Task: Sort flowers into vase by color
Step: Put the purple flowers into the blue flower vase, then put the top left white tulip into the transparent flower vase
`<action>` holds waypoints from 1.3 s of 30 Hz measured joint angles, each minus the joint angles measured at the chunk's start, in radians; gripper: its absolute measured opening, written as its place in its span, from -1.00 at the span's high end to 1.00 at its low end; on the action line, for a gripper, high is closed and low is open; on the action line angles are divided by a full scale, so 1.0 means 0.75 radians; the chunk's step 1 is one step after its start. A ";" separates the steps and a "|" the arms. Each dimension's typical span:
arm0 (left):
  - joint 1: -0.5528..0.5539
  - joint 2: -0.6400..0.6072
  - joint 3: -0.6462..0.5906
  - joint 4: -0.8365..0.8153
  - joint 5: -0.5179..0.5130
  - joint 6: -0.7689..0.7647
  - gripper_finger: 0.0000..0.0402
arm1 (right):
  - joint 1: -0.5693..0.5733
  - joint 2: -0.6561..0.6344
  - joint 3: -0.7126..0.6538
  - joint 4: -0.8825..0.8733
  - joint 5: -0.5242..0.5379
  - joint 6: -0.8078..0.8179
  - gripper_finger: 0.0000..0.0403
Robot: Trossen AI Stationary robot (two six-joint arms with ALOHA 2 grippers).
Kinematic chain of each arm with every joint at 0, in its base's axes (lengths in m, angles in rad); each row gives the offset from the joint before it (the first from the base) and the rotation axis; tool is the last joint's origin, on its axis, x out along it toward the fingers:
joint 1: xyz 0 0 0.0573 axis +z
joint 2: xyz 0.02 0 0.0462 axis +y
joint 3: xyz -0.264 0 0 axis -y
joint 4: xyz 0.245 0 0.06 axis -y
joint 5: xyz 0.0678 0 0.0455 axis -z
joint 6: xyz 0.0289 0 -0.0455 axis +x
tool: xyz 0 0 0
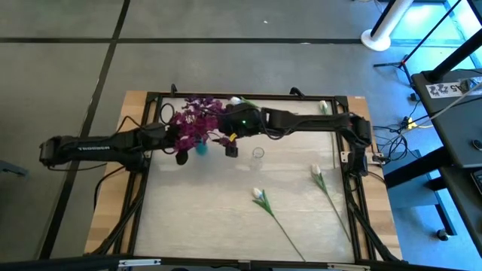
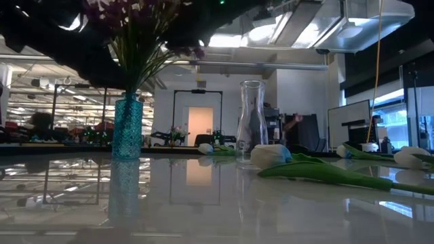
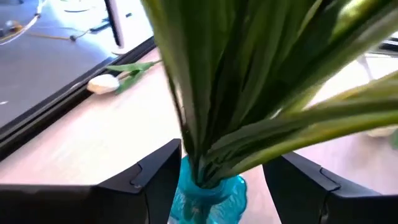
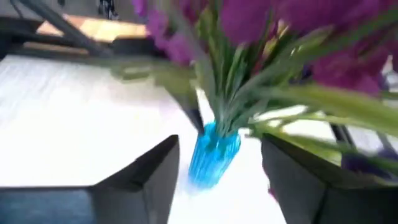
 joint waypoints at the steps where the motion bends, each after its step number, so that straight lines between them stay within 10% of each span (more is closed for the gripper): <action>1: -0.008 0.000 0.000 -0.013 -0.023 -0.012 -0.08 | 0.001 -0.015 0.000 -0.038 0.000 0.000 -0.20; 25: -0.074 0.001 0.504 -0.919 -0.213 -0.426 -0.06 | -0.060 -0.264 -0.001 -0.661 0.195 0.032 -0.28; 39: -0.163 -0.012 0.682 -1.169 -0.134 -0.362 -0.06 | -0.655 -0.089 -0.091 -0.669 0.125 -0.083 -0.24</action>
